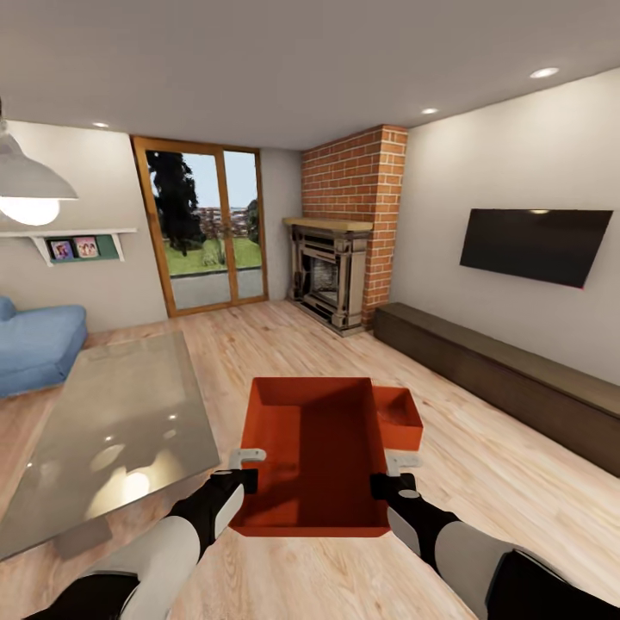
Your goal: Move the two storage containers from the living room to the garage. In the garage, place one container on the floor and stack the other container on top of it (either order is fine).
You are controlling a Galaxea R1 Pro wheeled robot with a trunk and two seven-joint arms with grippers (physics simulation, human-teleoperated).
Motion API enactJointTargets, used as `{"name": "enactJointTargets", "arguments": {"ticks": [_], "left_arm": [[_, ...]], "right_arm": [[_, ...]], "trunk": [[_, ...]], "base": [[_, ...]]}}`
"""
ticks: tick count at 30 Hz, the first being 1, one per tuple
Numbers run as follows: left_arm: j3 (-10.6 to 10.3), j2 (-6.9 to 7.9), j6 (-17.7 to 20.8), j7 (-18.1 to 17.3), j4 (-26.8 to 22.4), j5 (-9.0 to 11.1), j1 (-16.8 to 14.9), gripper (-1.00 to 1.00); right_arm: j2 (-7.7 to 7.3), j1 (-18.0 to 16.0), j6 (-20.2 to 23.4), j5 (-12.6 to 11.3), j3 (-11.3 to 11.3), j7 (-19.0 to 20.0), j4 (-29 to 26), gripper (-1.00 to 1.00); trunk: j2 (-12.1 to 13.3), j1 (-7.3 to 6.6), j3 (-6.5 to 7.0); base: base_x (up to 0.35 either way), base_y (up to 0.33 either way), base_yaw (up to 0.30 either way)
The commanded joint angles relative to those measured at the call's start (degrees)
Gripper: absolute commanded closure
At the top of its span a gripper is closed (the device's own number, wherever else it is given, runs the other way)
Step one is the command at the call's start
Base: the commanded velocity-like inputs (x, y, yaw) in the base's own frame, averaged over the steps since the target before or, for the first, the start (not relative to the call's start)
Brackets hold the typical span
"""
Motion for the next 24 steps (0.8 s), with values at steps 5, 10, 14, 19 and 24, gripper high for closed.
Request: {"name": "enactJointTargets", "arguments": {"ticks": [5, 10, 14, 19, 24], "left_arm": [[0.3, 0.52, 0.5, 1.9, -0.1, -1.0, 0.0, 1.00], [0.3, 0.52, 0.5, 1.8, -0.1, -1.0, 0.0, 1.00], [0.3, 0.52, 0.5, 1.8, -0.1, -1.0, 0.0, 1.00], [0.2, 0.52, 0.5, 1.8, -0.1, -1.0, 0.0, 1.00], [0.3, 0.52, 0.5, 1.8, -0.1, -1.0, 0.0, 1.00]], "right_arm": [[-1.45, 0.0, -0.4, -0.5, -0.2, -0.4, 0.2, 1.00], [-1.45, 0.0, -0.4, -0.5, -0.2, -0.4, 0.2, 1.00], [-1.45, -0.1, -0.4, -0.5, -0.2, -0.4, 0.2, 1.00], [-1.46, 0.0, -0.4, -0.5, -0.2, -0.4, 0.2, 1.00], [-1.46, 0.0, -0.4, -0.5, -0.2, -0.4, 0.2, 1.00]], "trunk": [[-0.1, 0.02, -0.11], [-0.1, 0.02, -0.11], [-0.1, 0.02, -0.11], [-0.1, 0.02, -0.11], [-0.1, 0.02, -0.11]], "base": [[0.000, 0.000, 0.274], [0.000, 0.000, 0.274], [0.000, 0.000, 0.274], [0.000, 0.000, 0.274], [0.000, 0.000, 0.274]]}}
